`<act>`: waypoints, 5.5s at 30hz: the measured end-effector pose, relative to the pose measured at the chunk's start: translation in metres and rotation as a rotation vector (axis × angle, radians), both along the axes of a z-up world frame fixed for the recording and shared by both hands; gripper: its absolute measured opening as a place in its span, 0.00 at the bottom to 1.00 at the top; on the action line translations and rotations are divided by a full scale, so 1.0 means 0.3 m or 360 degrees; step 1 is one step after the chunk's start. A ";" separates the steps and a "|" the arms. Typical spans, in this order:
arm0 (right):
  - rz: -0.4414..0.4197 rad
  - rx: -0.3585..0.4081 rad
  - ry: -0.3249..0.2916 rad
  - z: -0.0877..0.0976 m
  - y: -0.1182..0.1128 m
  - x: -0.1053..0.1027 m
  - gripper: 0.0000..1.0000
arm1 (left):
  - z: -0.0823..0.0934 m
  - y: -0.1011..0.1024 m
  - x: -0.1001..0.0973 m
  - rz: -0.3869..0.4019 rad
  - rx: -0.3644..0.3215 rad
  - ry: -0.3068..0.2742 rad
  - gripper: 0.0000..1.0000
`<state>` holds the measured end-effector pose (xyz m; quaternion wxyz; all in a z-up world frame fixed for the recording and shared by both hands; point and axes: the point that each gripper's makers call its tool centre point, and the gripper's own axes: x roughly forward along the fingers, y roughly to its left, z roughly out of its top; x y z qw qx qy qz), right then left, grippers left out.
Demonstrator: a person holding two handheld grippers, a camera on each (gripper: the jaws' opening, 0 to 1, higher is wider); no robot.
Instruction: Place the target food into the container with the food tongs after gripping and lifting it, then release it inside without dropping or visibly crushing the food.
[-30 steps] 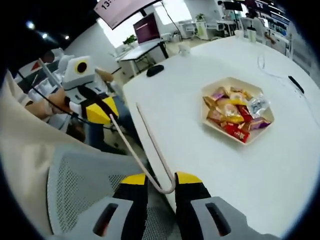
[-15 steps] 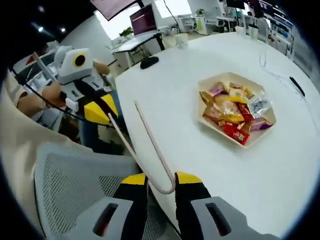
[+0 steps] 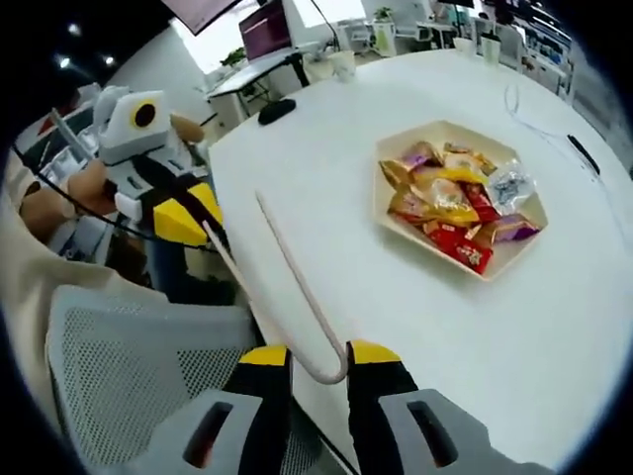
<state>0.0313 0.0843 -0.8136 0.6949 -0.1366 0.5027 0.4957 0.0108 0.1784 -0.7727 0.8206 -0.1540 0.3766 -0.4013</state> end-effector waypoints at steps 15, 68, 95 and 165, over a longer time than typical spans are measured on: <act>0.0040 -0.0064 0.0031 -0.055 0.008 0.025 0.20 | -0.074 0.005 0.018 -0.0016 0.0094 0.0052 0.07; -0.0032 -0.0302 0.0194 -0.160 0.008 0.121 0.20 | -0.222 0.026 0.138 0.0021 0.0142 0.0132 0.09; -0.0023 -0.0332 0.0164 -0.172 -0.004 0.132 0.21 | -0.249 0.022 0.146 0.0042 0.0127 0.0152 0.09; -0.0907 0.0593 -0.0593 0.364 -0.315 0.090 0.45 | -0.058 0.159 0.068 0.0455 0.0194 -0.0109 0.40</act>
